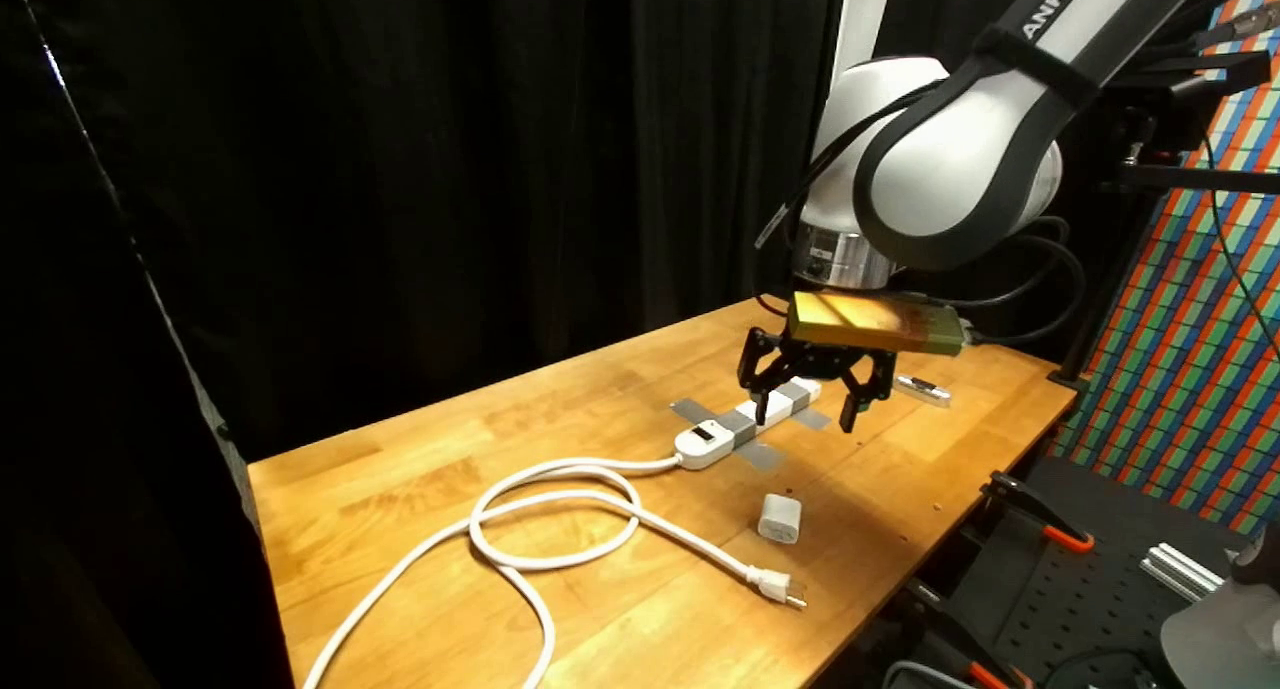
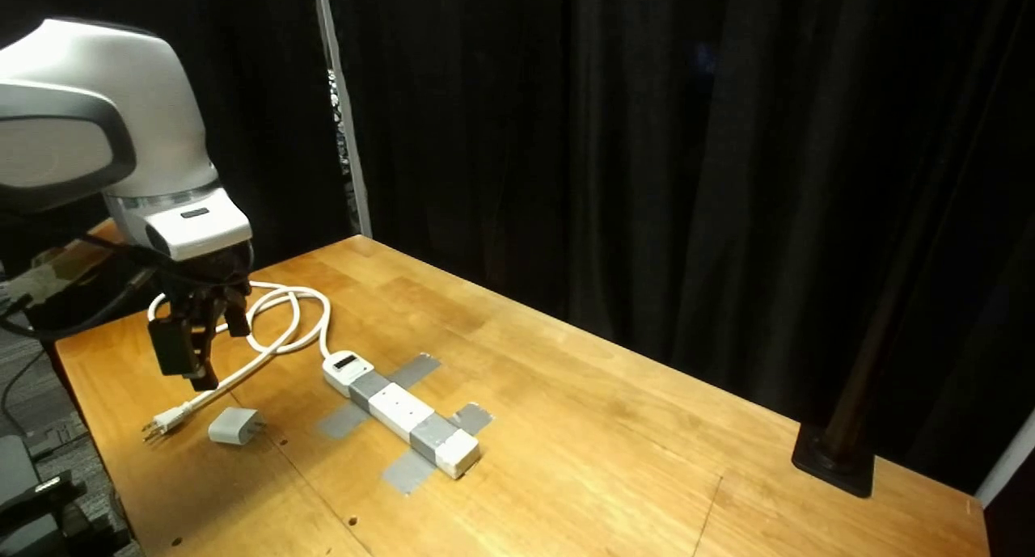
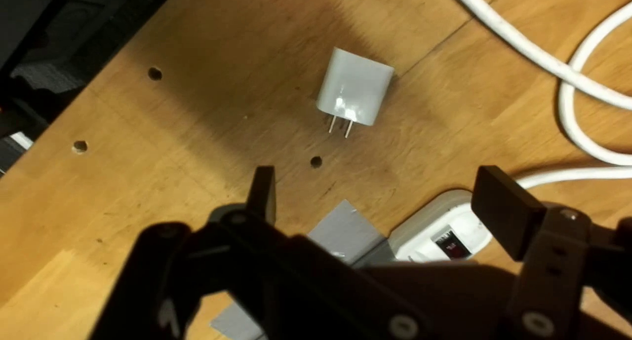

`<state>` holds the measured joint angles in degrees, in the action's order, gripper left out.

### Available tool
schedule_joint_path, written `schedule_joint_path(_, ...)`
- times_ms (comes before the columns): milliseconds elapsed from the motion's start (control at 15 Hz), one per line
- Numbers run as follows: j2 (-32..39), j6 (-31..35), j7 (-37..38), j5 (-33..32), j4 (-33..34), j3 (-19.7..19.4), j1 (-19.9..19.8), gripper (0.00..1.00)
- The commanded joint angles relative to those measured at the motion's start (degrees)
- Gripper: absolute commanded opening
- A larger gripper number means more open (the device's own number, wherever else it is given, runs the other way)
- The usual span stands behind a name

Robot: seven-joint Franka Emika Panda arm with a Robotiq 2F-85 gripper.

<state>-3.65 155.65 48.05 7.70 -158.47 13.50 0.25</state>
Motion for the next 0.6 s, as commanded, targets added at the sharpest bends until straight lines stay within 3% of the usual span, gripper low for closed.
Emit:
schedule_joint_path(0, 6.22, 6.49, 4.38, -3.26, 0.00, -2.75, 1.56, 1.00)
schedule_joint_path(333, 15.11, 12.45, 3.78, -0.73, 0.03, -6.16, 5.20, 1.00)
schedule_joint_path(533, 20.03, 15.39, 2.45, 2.44, 0.75, -6.23, 7.08, 1.00)
